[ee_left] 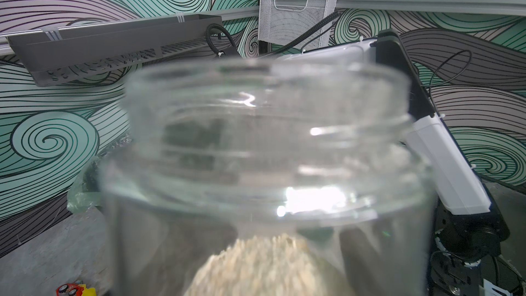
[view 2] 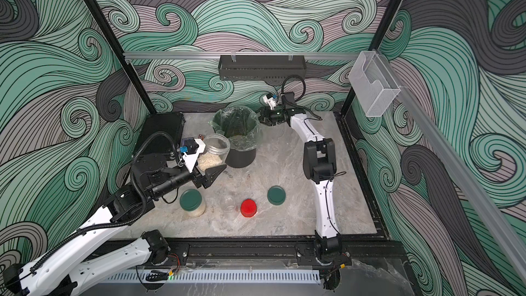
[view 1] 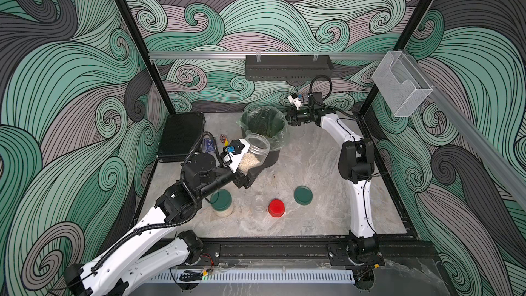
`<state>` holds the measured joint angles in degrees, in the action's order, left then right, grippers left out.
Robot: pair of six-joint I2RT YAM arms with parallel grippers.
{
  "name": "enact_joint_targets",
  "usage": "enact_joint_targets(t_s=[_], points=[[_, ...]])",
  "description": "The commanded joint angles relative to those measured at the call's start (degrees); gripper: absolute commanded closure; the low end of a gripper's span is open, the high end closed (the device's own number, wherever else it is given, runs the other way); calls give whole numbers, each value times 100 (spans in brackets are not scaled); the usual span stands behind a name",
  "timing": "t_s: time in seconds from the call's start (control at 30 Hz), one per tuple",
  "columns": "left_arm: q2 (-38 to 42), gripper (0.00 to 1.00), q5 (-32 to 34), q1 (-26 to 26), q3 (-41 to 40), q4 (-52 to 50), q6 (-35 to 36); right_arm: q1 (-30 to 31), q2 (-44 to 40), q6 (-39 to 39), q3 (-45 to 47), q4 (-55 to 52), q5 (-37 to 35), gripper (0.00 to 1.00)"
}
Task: Empty expired oatmeal from jars
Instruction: Move the trash bin to the center of the board, then pour the expired oatmeal into the trash bin.
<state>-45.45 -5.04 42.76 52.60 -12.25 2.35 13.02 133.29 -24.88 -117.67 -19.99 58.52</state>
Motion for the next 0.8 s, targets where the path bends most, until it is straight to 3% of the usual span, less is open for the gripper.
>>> enact_joint_targets(t_s=[0.0,0.37,0.63,0.77], points=[[184,63,62,-41,93,273,55,32,-532,284,441,92,193,39],[213,63,-66,-49,154,129,135,-669,-2983,90,2460,159,-778,24],[-74,63,-549,-62,440,-136,341,-589,-5502,11,4076,765,-806,11],[-496,63,-953,-94,808,-232,304,-39,-6325,-128,4575,1357,-758,6]])
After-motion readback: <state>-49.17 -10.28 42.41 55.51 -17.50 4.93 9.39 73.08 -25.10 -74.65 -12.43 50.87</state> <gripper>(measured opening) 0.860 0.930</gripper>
